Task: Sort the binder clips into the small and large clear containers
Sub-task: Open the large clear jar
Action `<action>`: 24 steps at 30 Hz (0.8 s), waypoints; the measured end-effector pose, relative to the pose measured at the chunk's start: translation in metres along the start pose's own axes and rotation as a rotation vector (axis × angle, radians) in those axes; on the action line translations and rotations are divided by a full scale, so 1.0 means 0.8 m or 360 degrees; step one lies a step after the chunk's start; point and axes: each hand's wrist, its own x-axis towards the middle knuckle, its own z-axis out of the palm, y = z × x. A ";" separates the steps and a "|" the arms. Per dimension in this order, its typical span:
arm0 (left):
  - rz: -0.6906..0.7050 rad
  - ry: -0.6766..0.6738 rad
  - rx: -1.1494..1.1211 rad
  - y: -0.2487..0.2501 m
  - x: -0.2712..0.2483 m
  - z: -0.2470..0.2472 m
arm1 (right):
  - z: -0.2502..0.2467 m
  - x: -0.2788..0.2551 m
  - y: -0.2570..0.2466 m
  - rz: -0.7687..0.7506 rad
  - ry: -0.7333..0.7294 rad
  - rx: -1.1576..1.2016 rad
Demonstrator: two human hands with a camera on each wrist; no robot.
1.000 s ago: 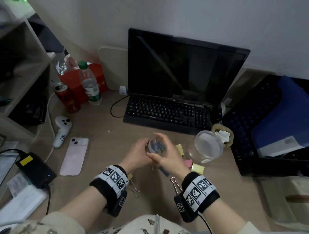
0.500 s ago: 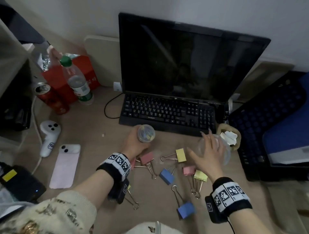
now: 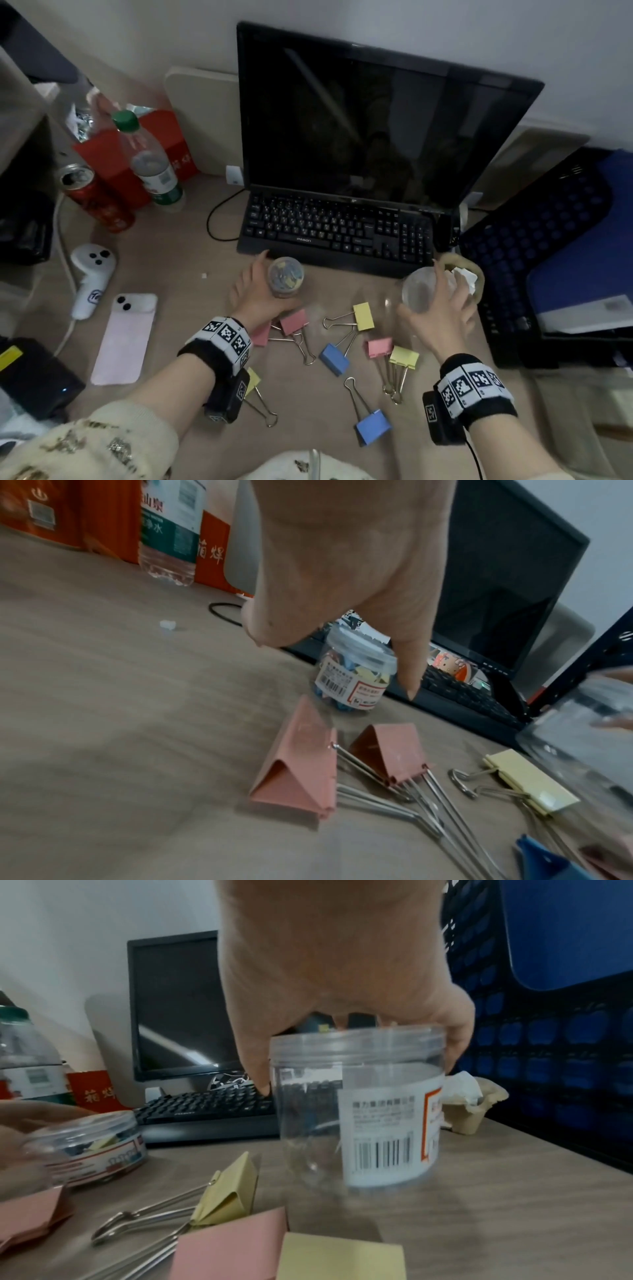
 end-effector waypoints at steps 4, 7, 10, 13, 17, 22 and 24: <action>0.0327 -0.0048 0.0082 0.028 -0.043 -0.003 | -0.023 -0.023 -0.024 -0.0216 0.0096 0.0178; 0.0623 -0.0188 0.0059 0.056 -0.077 0.003 | -0.034 -0.054 -0.050 -0.0436 -0.0041 0.0568; 0.0879 -0.0223 0.0210 0.072 -0.100 0.010 | -0.031 -0.089 -0.073 -0.0596 -0.0202 0.0601; 0.0903 -0.0224 0.0208 0.078 -0.117 0.007 | -0.020 -0.110 -0.078 -0.0605 -0.0373 0.0507; 0.0904 -0.0254 0.0127 0.080 -0.146 -0.001 | -0.014 -0.130 -0.066 -0.0578 -0.0446 0.0597; 0.0812 -0.0394 -0.0095 0.075 -0.163 -0.010 | -0.032 -0.148 -0.057 -0.0809 -0.0472 0.0486; 0.0751 -0.0555 -0.0254 0.066 -0.161 -0.012 | -0.044 -0.149 -0.052 -0.0984 -0.0529 0.0395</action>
